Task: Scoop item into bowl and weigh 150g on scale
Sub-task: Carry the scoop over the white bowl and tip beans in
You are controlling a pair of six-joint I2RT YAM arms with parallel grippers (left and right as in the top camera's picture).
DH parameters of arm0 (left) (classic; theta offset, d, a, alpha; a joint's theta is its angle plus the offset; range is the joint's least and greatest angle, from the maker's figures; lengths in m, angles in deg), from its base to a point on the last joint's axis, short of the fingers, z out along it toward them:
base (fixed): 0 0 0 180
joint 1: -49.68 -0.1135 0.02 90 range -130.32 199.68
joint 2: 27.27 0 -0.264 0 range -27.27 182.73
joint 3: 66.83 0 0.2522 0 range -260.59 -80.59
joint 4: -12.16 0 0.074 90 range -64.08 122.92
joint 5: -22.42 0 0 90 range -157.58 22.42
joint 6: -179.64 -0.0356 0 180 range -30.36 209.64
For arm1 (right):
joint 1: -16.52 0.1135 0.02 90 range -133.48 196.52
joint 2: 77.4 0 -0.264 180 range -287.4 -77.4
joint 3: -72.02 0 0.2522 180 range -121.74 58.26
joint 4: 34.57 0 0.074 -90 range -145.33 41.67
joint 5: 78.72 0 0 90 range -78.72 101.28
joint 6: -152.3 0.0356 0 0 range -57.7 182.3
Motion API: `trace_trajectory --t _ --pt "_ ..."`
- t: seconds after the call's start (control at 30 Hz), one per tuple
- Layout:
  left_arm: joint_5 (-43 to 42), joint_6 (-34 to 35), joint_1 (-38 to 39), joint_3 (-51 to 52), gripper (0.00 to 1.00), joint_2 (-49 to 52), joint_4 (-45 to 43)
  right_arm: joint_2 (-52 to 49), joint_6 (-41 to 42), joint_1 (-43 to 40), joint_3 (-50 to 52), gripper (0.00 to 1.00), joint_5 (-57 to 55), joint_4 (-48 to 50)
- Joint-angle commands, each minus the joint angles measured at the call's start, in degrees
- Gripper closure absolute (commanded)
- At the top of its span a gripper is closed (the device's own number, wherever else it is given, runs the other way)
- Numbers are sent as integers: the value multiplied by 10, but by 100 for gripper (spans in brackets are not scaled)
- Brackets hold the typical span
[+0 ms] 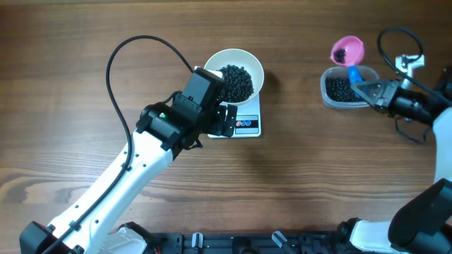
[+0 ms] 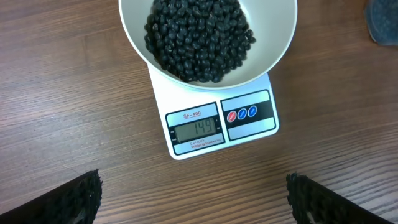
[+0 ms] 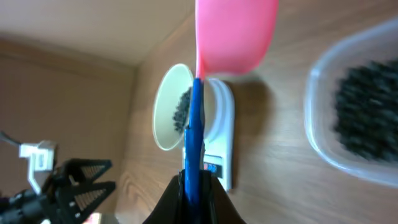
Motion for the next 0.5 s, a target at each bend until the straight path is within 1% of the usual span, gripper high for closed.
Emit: trace_trajectory --t 0.0,0.07,0.2,0.37,0.47 --pt "-5 5 2 3 0 -8 0 11 49 48 2 96 40 46" --pt "-5 5 2 3 0 -8 0 11 63 99 2 96 40 102" --pt "-5 5 2 3 0 -8 0 11 63 174 2 96 14 172" --pt "-5 5 2 3 0 -8 0 11 59 253 2 96 -78 200" --pt "-5 5 2 3 0 -8 0 11 34 296 2 96 -146 209"
